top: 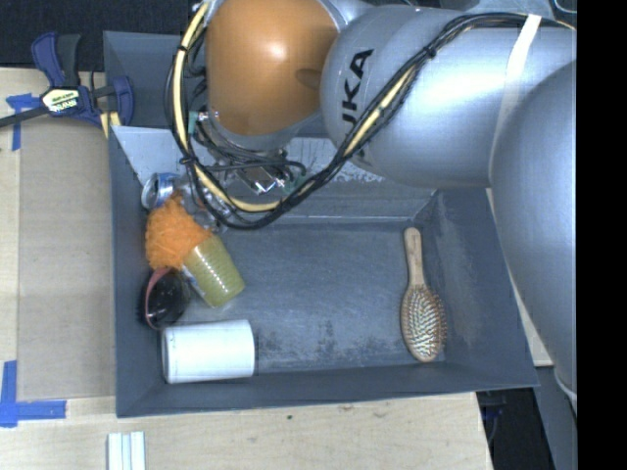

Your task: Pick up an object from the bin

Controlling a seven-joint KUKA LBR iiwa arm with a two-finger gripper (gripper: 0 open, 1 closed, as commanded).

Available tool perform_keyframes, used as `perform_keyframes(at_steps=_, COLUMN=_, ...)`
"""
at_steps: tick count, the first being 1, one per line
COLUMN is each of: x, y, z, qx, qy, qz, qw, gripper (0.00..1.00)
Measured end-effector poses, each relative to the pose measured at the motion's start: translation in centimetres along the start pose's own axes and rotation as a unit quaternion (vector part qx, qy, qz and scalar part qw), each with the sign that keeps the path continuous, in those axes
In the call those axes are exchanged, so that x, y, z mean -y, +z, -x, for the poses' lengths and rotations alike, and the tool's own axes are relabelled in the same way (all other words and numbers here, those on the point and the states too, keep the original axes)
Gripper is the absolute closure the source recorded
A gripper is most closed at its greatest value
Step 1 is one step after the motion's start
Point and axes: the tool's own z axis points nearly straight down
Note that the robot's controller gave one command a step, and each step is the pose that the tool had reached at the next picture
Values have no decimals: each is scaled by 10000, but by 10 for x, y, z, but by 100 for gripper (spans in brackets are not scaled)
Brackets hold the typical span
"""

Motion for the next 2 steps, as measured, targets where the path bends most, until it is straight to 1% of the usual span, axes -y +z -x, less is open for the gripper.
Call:
perform_keyframes(at_steps=1, x=-6, y=27, z=3, qx=4, qy=-1276, qz=5, qw=9918, gripper=100)
perform_keyframes(at_steps=2, x=-5, y=26, z=3, qx=11, qy=-1257, qz=3, qw=9921, gripper=0)
